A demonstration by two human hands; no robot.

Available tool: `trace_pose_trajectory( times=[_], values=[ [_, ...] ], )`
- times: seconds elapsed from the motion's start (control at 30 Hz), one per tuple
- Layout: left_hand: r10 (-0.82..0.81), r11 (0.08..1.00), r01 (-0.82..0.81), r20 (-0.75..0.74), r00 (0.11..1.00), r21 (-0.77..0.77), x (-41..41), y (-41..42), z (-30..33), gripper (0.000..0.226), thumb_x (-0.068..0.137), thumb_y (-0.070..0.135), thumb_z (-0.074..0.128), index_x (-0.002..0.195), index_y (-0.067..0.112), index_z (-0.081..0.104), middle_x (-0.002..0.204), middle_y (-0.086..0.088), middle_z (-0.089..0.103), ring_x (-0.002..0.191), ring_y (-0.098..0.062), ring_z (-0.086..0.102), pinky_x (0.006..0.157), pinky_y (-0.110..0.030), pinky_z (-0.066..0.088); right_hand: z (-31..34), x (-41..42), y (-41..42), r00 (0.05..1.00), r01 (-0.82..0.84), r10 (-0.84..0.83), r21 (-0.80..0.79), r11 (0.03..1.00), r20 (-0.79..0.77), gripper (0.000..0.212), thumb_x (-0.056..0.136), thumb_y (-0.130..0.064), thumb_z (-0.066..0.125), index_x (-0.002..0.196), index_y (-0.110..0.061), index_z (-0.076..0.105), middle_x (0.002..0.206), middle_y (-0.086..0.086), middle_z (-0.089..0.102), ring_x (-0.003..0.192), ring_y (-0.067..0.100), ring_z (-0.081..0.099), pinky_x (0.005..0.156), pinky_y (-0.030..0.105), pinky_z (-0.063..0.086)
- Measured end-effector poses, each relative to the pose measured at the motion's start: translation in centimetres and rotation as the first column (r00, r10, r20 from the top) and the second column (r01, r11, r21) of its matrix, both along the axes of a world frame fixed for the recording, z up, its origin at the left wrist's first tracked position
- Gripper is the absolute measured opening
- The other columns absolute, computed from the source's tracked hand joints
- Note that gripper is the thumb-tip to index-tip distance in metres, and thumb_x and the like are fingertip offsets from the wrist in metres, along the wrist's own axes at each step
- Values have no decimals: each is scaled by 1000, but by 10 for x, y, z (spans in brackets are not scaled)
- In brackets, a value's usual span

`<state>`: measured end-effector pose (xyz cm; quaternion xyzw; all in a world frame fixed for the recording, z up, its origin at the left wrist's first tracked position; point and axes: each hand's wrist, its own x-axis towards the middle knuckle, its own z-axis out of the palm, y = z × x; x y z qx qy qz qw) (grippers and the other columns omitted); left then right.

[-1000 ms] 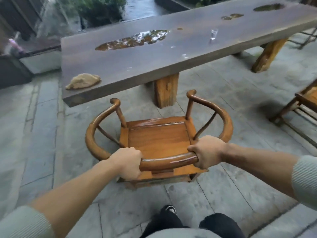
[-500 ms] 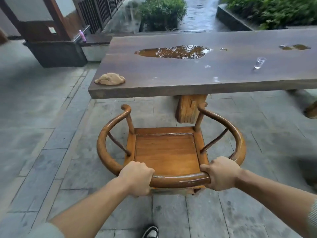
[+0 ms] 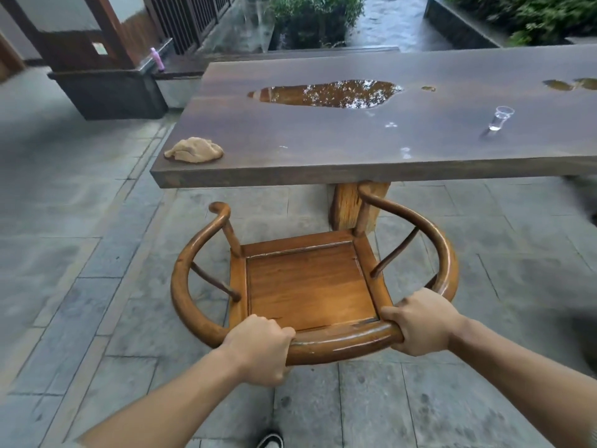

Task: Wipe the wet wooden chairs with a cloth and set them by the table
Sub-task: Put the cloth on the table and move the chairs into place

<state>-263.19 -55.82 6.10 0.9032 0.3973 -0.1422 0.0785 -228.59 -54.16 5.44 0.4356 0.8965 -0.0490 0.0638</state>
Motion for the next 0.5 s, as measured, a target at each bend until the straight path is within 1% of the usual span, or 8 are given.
trace_pose_trajectory(
  times=[0.07,0.13,0.2,0.23,0.3,0.37,0.43,0.5],
  values=[
    [-13,1000,13,-1,1000,-18,1,2,-1,20,69,37,51,75,27,35,57,9,30,48,-15,31,57,-32,38,-1,2,-1,999,-16,18,62,998,-38,36,75,-62,48,78,-27,59,60,-6,63,51,20,62,48,25,45],
    [-35,999,34,-15,999,-36,0,4,4,21,69,37,53,74,27,34,56,10,29,46,-13,29,54,-30,33,0,2,-2,999,-12,16,76,997,-50,31,74,-59,51,74,-28,58,56,-6,60,47,21,59,43,27,46],
    [-56,998,54,-51,997,-41,-6,8,10,23,71,39,55,76,26,37,55,11,29,46,-13,29,51,-29,29,-2,-2,-2,999,-14,16,59,998,-47,31,74,-59,51,76,-28,57,57,-6,60,48,21,59,44,28,45],
    [-58,998,55,-70,996,-40,-10,11,11,22,72,40,55,76,26,38,55,10,31,46,-14,32,50,-28,30,-3,-6,-1,999,-15,17,51,999,-41,33,75,-61,50,78,-28,56,59,-6,61,50,21,61,46,27,43],
    [-54,998,51,-105,993,-36,-24,24,15,19,73,40,55,76,26,42,55,9,40,46,-15,39,49,-28,37,-2,-20,7,999,-19,21,44,999,-44,38,77,-65,45,82,-28,53,65,-6,64,56,21,63,50,27,36],
    [-30,999,24,-139,990,-43,-42,40,21,17,75,42,54,75,27,45,57,7,50,48,-14,47,49,-26,43,0,-41,14,997,-4,4,11,1000,-78,36,76,-64,39,81,-30,47,67,-6,63,56,20,61,51,27,32],
    [-34,999,27,-145,989,-45,-60,54,25,20,77,48,51,74,29,44,57,8,51,48,-12,48,50,-23,42,0,-63,18,995,11,-11,0,1000,-97,34,75,-62,36,81,-30,44,65,-6,61,54,21,58,51,27,33],
    [-54,998,48,-142,988,-41,-74,64,24,22,76,51,48,75,30,43,58,8,52,50,-13,50,52,-23,41,-3,-75,20,994,26,-25,3,1000,-107,33,76,-60,37,80,-29,43,64,-5,60,53,23,58,52,29,37]
  ],
)
